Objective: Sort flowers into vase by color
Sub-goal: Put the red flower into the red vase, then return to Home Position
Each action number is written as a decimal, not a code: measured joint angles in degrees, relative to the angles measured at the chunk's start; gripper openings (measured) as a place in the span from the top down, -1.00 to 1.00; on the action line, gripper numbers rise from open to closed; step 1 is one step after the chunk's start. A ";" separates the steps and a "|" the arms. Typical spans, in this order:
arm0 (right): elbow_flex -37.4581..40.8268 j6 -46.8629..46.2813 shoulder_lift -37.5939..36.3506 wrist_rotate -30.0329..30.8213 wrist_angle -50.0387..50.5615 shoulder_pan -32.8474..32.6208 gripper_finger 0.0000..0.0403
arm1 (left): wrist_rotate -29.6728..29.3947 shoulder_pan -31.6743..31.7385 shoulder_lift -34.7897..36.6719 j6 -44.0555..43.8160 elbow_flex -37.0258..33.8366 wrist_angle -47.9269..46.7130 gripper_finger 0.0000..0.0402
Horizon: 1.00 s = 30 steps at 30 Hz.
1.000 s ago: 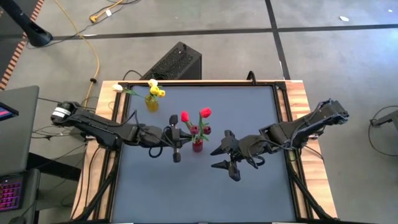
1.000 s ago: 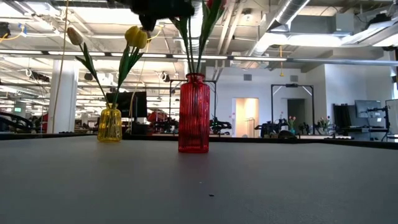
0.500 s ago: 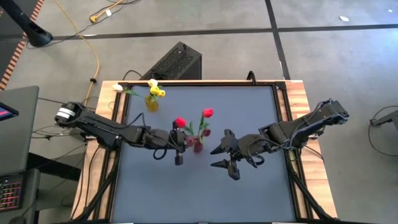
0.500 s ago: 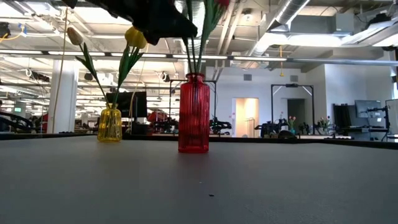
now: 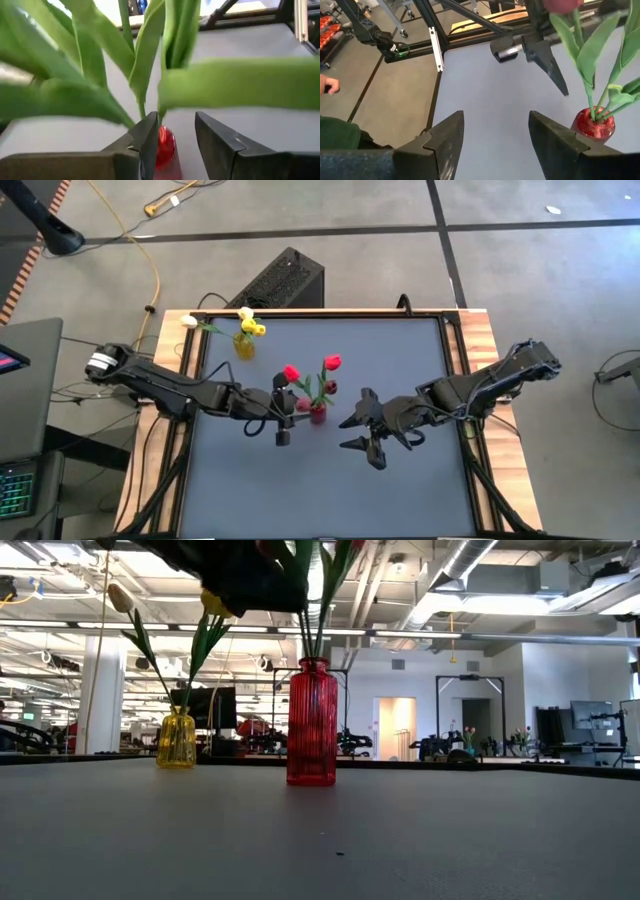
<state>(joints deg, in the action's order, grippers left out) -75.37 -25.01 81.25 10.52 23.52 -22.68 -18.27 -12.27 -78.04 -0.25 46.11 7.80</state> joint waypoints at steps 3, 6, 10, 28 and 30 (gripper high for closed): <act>0.00 0.17 0.00 0.00 0.36 0.00 -0.23 | -0.09 0.00 1.89 -1.62 -0.02 -3.27 0.40; 0.00 0.52 0.00 0.00 0.55 0.27 -0.23 | -0.16 0.00 4.24 -3.18 -0.02 -7.77 0.40; 0.00 1.63 -0.19 0.00 1.14 0.33 -0.23 | -0.11 0.00 7.67 -4.66 -0.02 -15.12 0.40; 0.00 7.99 -9.86 10.09 13.52 1.14 -0.23 | -1.47 0.00 21.90 -8.48 -0.02 -18.61 0.41; 0.02 8.00 -10.67 11.16 15.93 1.14 -0.23 | -1.50 0.00 23.67 -8.48 -0.02 -18.72 0.41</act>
<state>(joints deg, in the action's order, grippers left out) -75.36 -17.01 70.59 21.69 39.45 -21.54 -19.77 -12.27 -54.36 -8.73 46.09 -10.92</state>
